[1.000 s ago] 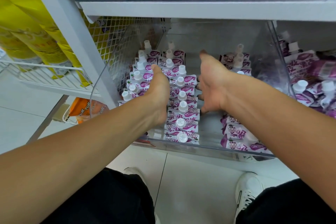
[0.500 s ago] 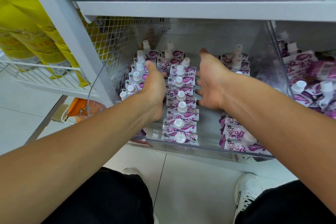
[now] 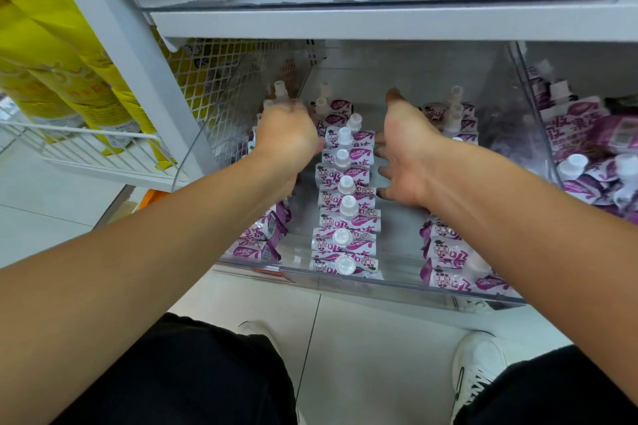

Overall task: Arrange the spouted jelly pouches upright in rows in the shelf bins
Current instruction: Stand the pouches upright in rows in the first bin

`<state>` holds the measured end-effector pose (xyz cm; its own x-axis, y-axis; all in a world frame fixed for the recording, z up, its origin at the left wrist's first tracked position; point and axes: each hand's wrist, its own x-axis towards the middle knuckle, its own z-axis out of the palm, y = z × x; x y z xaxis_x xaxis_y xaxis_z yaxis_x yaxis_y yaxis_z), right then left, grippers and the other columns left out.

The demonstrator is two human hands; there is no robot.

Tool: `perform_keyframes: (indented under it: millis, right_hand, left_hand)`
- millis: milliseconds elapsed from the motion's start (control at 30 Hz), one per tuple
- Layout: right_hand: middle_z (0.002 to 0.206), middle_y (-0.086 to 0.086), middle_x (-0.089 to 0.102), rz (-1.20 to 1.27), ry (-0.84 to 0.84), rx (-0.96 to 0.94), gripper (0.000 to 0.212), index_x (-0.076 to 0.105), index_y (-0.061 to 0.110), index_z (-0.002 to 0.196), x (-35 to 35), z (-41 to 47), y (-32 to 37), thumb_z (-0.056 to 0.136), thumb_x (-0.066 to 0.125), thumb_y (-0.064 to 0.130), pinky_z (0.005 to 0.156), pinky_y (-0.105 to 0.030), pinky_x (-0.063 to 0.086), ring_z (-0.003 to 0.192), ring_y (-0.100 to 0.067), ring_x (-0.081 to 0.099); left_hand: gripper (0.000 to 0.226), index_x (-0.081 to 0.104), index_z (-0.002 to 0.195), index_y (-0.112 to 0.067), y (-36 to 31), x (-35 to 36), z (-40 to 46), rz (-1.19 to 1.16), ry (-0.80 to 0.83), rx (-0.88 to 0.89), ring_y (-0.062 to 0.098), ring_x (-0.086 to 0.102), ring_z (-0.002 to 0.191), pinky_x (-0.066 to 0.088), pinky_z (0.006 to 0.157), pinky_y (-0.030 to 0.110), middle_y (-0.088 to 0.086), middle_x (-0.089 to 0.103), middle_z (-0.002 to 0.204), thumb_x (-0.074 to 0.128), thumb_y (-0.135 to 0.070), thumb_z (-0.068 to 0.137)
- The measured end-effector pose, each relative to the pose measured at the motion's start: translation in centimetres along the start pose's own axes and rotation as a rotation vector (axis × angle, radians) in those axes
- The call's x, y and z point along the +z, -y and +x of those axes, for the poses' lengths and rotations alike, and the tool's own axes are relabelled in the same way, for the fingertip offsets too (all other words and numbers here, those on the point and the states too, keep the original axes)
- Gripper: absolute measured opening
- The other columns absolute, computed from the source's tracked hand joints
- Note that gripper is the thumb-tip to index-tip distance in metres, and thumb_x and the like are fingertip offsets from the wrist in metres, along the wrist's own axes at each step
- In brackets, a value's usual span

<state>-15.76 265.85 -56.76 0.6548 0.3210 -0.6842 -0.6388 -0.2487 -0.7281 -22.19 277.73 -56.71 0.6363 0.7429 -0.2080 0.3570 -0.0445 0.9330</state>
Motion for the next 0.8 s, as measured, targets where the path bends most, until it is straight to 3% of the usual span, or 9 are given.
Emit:
perform_keyframes:
  millis: [67,133,200,300,367,467,600,700,800]
  right_hand:
    - [0.158,-0.006,0.028,0.010,-0.002,-0.005,0.091,0.028,0.014,0.151,0.1,0.2,0.0,0.084,0.029,0.076,0.114,-0.051,0.027,0.143,-0.027,0.029]
    - [0.157,-0.005,0.031,0.009,-0.009,-0.009,0.094,0.031,0.016,0.150,0.2,0.3,0.0,0.079,0.030,0.078,0.112,-0.052,0.029,0.140,-0.027,0.034]
    - [0.156,-0.005,0.033,0.006,-0.011,-0.012,0.096,0.033,0.017,0.148,0.3,0.3,0.0,0.076,0.030,0.079,0.111,-0.052,0.031,0.138,-0.027,0.037]
    - [0.156,-0.005,0.032,0.006,0.002,-0.010,0.093,0.032,0.016,0.149,0.2,0.3,0.1,0.080,0.030,0.077,0.111,-0.052,0.030,0.139,-0.027,0.035]
    - [0.159,-0.006,0.026,-0.003,0.024,-0.008,0.089,0.027,0.015,0.152,-0.2,0.3,0.2,0.086,0.028,0.075,0.115,-0.052,0.024,0.144,-0.027,0.027]
    - [0.161,-0.007,0.019,0.003,0.051,-0.008,0.086,0.020,0.013,0.154,-0.5,0.5,0.4,0.091,0.024,0.072,0.119,-0.050,0.015,0.148,-0.025,0.018]
    - [0.157,-0.006,0.030,0.002,0.029,-0.004,0.093,0.030,0.017,0.151,0.1,0.9,0.1,0.080,0.026,0.078,0.114,-0.052,0.026,0.140,-0.028,0.034]
    - [0.153,-0.006,0.037,0.013,-0.006,-0.021,0.103,0.036,0.020,0.148,0.6,0.9,0.1,0.066,0.027,0.082,0.109,-0.053,0.032,0.134,-0.029,0.042]
    - [0.154,-0.005,0.037,0.028,0.004,-0.038,0.104,0.032,0.020,0.149,0.4,1.2,0.0,0.065,0.028,0.081,0.110,-0.056,0.030,0.135,-0.030,0.040]
  left_hand:
    - [0.017,0.069,0.100,-0.018,0.0,-0.9,0.9,0.563,0.003,0.361,0.028,0.064,0.078,0.055,0.076,0.033,0.006,0.067,0.096,0.055,-0.014,0.091]
    - [0.020,0.066,0.108,-0.014,-0.4,-1.5,2.2,1.032,-0.040,0.619,0.031,0.061,0.084,0.050,0.069,0.032,0.010,0.066,0.101,0.061,-0.013,0.089]
    - [0.017,0.063,0.107,-0.018,-1.5,-1.4,2.7,1.192,0.024,0.652,0.029,0.060,0.089,0.047,0.071,0.031,0.006,0.064,0.102,0.060,-0.026,0.091]
    - [0.009,0.056,0.096,-0.026,-3.2,-0.5,3.4,1.364,0.144,0.622,0.022,0.051,0.086,0.042,0.082,0.033,-0.004,0.053,0.089,0.058,-0.018,0.092]
    - [0.011,0.062,0.097,-0.021,-3.7,-0.3,4.0,1.333,0.198,0.591,0.021,0.049,0.083,0.038,0.075,0.029,-0.002,0.054,0.093,0.059,-0.013,0.091]
    - [0.015,0.072,0.100,-0.012,-3.3,-0.6,4.8,1.237,0.238,0.575,0.024,0.061,0.090,0.041,0.073,0.025,0.004,0.068,0.105,0.064,-0.012,0.089]
    - [0.017,0.077,0.094,-0.012,-3.1,-0.1,5.0,1.133,0.228,0.562,0.025,0.066,0.092,0.040,0.071,0.023,0.004,0.068,0.089,0.070,-0.026,0.087]
    - [0.023,0.078,0.099,-0.012,-3.6,0.7,4.5,1.087,0.239,0.558,0.029,0.066,0.097,0.050,0.088,0.030,0.010,0.072,0.102,0.070,-0.031,0.087]
    - [0.019,0.077,0.104,-0.012,-3.9,1.5,4.1,1.047,0.237,0.604,0.026,0.064,0.105,0.046,0.099,0.032,0.009,0.072,0.112,0.067,-0.020,0.090]
